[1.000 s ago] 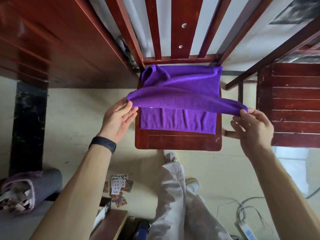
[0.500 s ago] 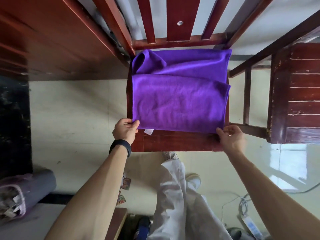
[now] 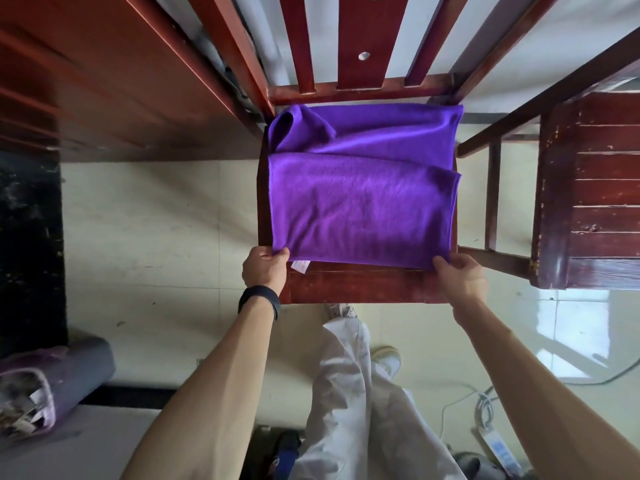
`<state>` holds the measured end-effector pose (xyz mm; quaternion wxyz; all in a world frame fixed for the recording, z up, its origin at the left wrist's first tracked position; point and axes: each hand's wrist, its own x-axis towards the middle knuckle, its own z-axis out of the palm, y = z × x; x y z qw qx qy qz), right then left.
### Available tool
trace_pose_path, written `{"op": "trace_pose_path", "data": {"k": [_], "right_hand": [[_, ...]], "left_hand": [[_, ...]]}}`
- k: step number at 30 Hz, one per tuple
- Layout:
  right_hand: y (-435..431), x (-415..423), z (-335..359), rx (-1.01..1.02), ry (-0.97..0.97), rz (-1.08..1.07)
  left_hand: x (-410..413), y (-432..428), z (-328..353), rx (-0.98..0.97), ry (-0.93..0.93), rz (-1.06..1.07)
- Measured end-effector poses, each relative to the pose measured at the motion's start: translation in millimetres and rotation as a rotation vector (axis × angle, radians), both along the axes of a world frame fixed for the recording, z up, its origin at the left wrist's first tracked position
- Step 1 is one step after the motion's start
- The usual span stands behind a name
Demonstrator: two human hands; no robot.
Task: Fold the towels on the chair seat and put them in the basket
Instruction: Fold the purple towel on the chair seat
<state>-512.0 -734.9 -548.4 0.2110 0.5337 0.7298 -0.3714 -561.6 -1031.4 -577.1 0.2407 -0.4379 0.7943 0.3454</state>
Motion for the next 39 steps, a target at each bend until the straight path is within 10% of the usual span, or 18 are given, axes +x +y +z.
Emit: {"op": "trace_pose_path", "data": {"k": [4,11,24,30,39], "right_hand": [[19.4,10.6,26.2,-0.251,0.152,-0.264],[33.5,16.3,147.7,-0.391,0.341,-0.428],[41.4,89.3,316.9,-0.193,0.497,0.067],[46.2,117.0,320.2,0.361,0.592,0.835],[68.6,96.8,321.8,0.464,0.727,1.212]], "left_hand": [[0.8,-16.3,32.6,0.397,0.097,0.293],[4.7,-17.8,170.9,0.426,0.273,0.284],[50.2,-38.2,343.5,0.468,0.254,-0.259],[55.4,-50.3,357.5,-0.221,0.376,-0.964],[40.3,-71.7,359.2,-0.595,0.831,-1.520]]}}
